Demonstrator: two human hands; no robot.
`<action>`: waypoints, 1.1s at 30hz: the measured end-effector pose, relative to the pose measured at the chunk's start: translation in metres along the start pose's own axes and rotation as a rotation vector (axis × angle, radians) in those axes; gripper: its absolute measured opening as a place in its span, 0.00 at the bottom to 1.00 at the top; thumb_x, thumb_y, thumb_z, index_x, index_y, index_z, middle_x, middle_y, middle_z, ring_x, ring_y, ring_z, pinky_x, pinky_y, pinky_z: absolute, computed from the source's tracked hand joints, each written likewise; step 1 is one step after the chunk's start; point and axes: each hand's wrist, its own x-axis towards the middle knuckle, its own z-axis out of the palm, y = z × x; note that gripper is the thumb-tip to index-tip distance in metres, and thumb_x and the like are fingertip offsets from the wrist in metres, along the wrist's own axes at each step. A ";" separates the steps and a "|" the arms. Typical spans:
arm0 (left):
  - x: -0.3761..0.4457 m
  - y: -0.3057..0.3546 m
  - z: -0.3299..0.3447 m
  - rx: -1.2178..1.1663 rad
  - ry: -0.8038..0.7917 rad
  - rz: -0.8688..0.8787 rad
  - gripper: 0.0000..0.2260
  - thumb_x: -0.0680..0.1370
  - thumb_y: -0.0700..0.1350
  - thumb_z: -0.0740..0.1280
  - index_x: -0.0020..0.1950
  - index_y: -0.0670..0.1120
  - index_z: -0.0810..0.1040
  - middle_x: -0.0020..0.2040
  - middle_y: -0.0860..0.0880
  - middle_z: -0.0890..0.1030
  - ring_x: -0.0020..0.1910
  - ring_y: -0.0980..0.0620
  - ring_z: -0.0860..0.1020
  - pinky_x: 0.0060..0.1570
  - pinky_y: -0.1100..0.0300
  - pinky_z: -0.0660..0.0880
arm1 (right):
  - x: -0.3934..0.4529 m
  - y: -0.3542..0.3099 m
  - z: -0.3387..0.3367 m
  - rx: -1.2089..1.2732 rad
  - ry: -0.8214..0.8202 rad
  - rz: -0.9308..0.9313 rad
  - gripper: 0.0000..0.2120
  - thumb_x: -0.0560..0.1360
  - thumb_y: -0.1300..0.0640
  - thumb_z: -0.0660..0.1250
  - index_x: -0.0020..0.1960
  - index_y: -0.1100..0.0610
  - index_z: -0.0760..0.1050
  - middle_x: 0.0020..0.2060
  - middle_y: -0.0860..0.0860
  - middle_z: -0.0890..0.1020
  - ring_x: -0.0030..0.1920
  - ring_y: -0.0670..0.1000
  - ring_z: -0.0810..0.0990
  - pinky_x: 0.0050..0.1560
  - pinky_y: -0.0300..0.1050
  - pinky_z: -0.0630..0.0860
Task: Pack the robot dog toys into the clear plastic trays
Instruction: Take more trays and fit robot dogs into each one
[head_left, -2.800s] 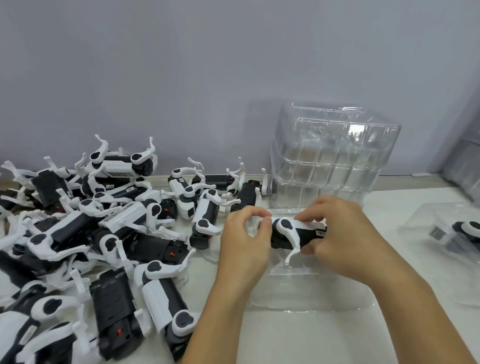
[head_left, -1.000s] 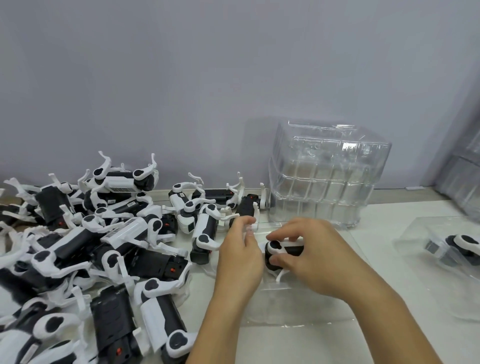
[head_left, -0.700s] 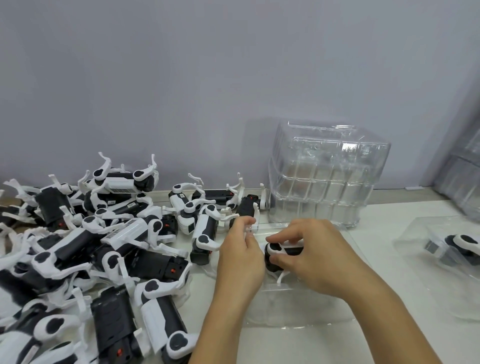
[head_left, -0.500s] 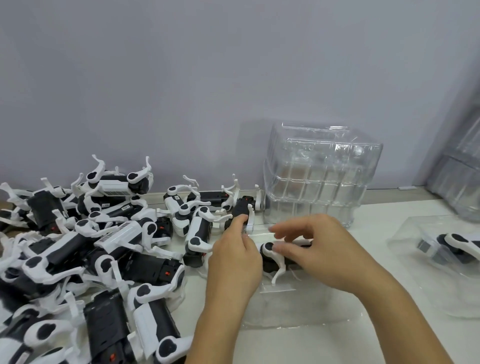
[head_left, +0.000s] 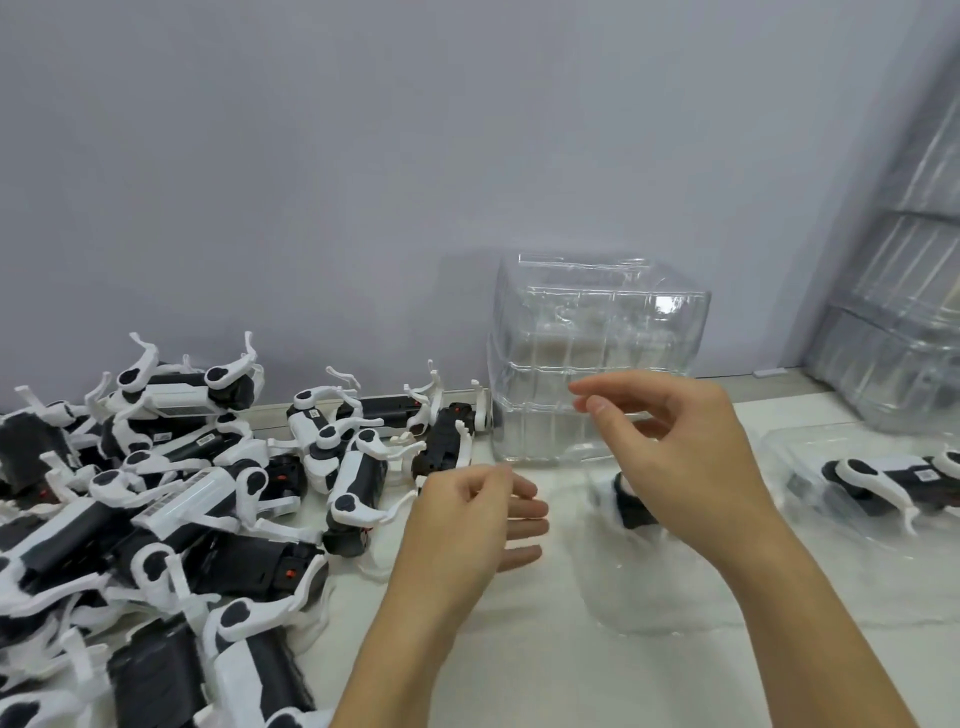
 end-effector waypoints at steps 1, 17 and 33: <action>0.002 -0.003 0.001 0.027 0.003 0.009 0.13 0.81 0.42 0.61 0.43 0.40 0.82 0.38 0.45 0.85 0.38 0.49 0.85 0.39 0.56 0.83 | 0.000 0.000 0.000 0.005 0.009 -0.002 0.12 0.76 0.61 0.69 0.46 0.45 0.85 0.40 0.39 0.85 0.45 0.42 0.83 0.45 0.33 0.78; 0.011 -0.010 0.059 0.165 -0.303 0.131 0.19 0.77 0.34 0.54 0.57 0.44 0.83 0.56 0.53 0.83 0.47 0.56 0.84 0.49 0.59 0.79 | 0.003 0.000 -0.006 0.081 0.248 0.027 0.15 0.77 0.64 0.67 0.43 0.45 0.83 0.36 0.41 0.84 0.40 0.43 0.83 0.38 0.30 0.74; 0.028 -0.004 0.120 0.072 -0.785 0.119 0.14 0.81 0.36 0.54 0.59 0.40 0.77 0.43 0.47 0.78 0.39 0.57 0.78 0.42 0.61 0.76 | 0.005 0.002 -0.020 0.109 0.385 0.067 0.14 0.78 0.62 0.65 0.44 0.45 0.82 0.35 0.43 0.85 0.36 0.43 0.83 0.39 0.33 0.76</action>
